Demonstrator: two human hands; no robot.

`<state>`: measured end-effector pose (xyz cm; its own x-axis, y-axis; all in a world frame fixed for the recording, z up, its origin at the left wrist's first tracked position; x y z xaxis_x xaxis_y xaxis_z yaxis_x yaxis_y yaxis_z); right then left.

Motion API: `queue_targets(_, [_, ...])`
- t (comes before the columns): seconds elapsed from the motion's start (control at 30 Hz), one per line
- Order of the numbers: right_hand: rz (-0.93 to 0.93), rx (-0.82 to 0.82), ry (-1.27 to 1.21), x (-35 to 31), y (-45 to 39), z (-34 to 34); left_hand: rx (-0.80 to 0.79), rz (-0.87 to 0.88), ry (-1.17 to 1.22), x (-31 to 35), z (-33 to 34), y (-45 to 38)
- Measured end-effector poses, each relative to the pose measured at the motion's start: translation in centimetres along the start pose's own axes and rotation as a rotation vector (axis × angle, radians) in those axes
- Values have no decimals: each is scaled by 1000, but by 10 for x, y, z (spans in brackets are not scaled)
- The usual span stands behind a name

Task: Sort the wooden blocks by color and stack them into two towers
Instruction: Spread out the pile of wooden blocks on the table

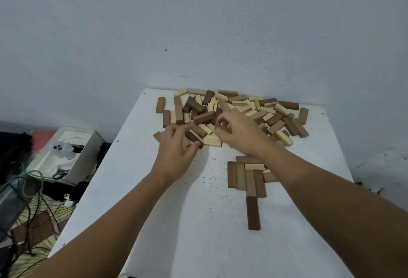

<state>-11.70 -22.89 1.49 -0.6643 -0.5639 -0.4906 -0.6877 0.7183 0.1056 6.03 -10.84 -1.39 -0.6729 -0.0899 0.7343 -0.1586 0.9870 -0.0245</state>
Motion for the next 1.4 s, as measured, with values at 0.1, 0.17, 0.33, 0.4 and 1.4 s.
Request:
queue_targets(0.1, [41,113,-85,6,4,-13,-137,-15,-22,8,12,25])
queue_targets(0.17, [54,121,-70,11,24,-6,-247,-16,-44,19,28,40])
queue_targets(0.33, [102,171,-23,33,114,31,-406,-19,-179,38,67,49])
queue_targets(0.4, [135,84,0,46,136,44,-451,-1,-293,43,74,43])
queue_targets(1.4, [192,-34,189,21,118,42,-146,-82,310,81,7,-46])
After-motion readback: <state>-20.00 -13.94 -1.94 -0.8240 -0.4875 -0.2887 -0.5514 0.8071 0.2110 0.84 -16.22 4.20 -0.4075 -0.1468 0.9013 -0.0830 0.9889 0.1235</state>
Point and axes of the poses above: each hand's wrist, its own y-axis away from the middle knuckle, its own z-axis out of the palm, x = y × z, the point moved 3 cm from there along -y, towards the middle knuckle, and after that the axes turned 10 degrees about -x, right-handed, at the moved point
